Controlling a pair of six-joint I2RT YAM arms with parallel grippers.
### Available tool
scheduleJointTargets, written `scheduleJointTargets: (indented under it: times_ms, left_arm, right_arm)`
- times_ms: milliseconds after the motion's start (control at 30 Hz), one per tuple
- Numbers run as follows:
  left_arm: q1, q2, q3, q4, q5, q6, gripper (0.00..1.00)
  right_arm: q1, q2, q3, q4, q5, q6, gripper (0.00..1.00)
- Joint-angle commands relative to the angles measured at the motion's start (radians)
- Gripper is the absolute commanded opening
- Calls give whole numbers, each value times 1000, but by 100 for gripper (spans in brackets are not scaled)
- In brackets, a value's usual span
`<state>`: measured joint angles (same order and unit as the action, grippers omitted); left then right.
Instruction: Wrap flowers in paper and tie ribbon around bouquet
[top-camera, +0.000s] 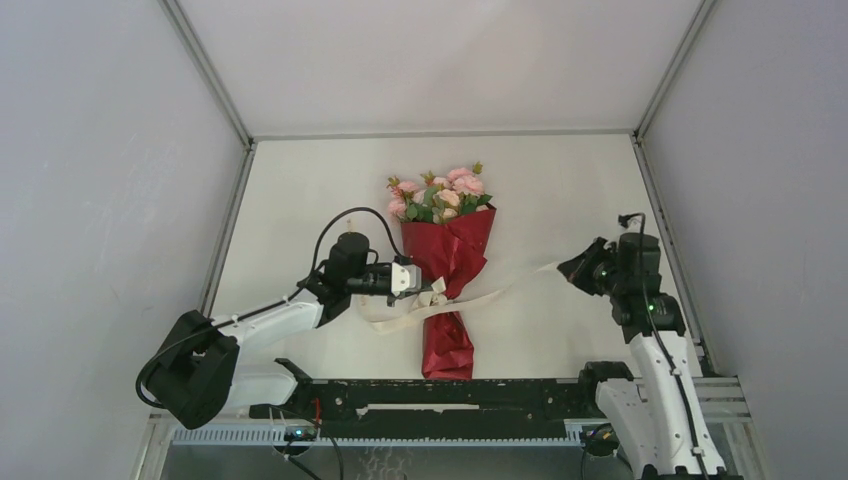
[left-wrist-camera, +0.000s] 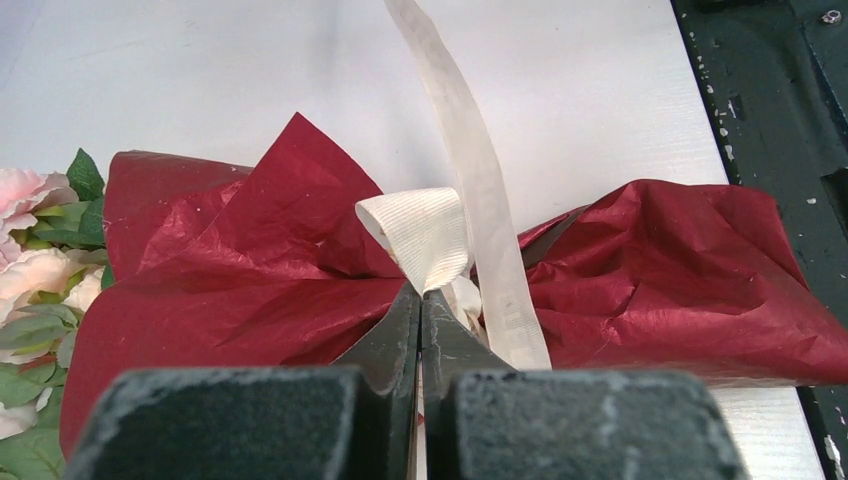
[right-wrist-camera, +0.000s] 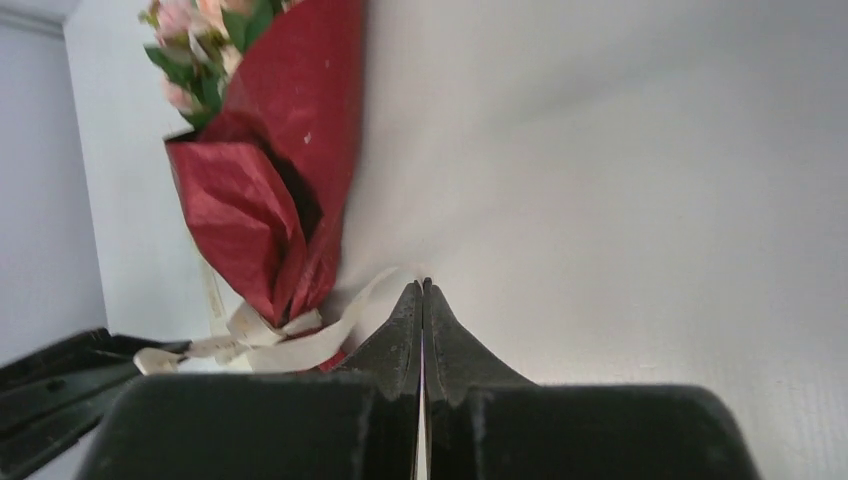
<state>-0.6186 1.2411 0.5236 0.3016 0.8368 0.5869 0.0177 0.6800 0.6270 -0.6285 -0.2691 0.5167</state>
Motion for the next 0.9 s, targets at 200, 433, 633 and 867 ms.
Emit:
scheduleJointTargets:
  times_ms: [200,433,633,867]
  left_arm:
    - [10,-13,-29,61,17,28,0]
    - [10,-7,-39,85,32,22,0]
    - [10,-8,-46,120,38,2,0]
    - [9,10,-43,135,50,1,0]
  right_arm:
    - [-189,-97,198,-177,53,-58,0]
    - [-191,-175,237,-272,65,-54,0]
    - [-153,-163,211,-281,-321,-115,0]
    - [338,-256,-21,-249,-429,186,4]
